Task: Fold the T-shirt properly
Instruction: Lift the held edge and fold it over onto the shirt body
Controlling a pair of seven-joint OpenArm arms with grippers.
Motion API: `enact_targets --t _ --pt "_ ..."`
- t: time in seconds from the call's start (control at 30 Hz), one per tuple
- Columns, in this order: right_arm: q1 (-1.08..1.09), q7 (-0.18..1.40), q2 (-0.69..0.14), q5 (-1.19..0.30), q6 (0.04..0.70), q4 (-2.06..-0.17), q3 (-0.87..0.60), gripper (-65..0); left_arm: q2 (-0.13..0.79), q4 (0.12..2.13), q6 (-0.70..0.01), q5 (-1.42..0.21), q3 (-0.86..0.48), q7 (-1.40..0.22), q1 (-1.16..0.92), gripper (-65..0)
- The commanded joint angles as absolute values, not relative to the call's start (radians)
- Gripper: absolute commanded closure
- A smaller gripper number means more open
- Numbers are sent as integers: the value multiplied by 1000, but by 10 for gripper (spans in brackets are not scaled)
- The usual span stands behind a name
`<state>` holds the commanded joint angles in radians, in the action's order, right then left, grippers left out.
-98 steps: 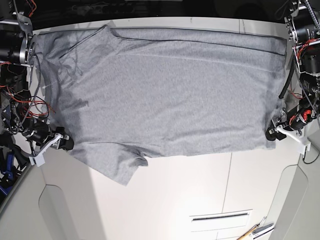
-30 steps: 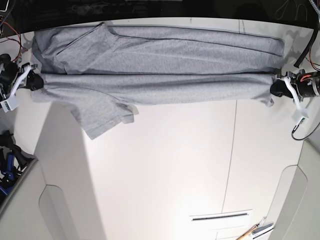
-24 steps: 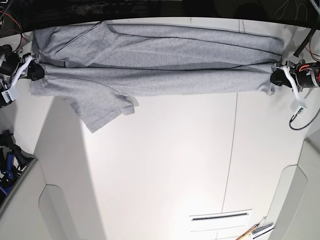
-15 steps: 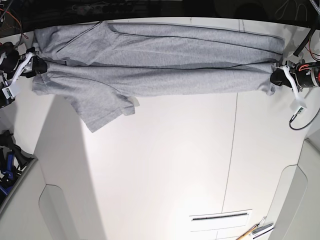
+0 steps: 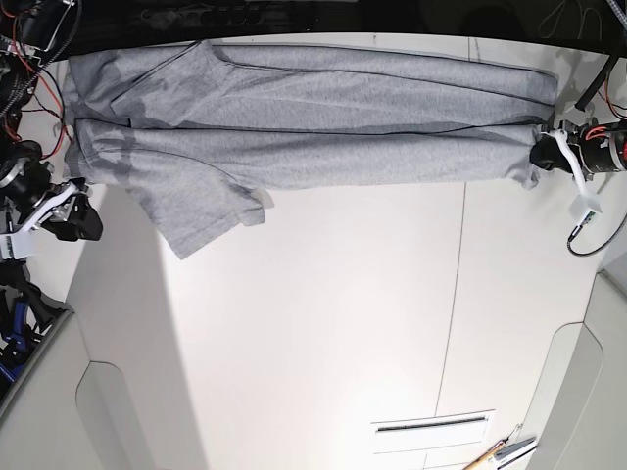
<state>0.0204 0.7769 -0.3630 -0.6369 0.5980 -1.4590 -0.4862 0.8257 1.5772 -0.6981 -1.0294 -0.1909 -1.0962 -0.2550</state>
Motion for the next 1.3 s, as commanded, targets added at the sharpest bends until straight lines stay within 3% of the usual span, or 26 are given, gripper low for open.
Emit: enact_targets --t 0.13,0.53,0.6,0.67,0.7,0.93,1.13,1.3 --pt "21 689 -363 -557 592 -1344 -339 -339 826 1577 -698 -1032 -191 -1096 -255 0" --pt "21 688 -340 -601 583 -1314 -128 -336 826 1577 -698 -1036 -191 -1088 -255 0" --pt "22 688 -311 -574 583 -1314 -128 -248 826 1577 -698 -1036 -191 -1088 -255 0" --pt "22 688 -288 -563 583 -1314 -128 -58 826 1577 -698 -1036 -191 -1087 -255 0" --pt "22 688 -280 -565 583 -1314 -128 0 826 1577 -698 -1035 -191 -1079 -255 0" --pt "15 785 -271 -596 584 -1465 -165 0 832 1577 -698 -1036 -191 -1071 -255 0" --pt "-65 972 -272 -770 601 -1747 -355 0 868 1578 -698 -1052 -191 -1083 -255 0" --pt "-177 1011 -272 -910 606 -1829 -514 0 872 1578 -698 -1139 -191 -1170 -266 0"
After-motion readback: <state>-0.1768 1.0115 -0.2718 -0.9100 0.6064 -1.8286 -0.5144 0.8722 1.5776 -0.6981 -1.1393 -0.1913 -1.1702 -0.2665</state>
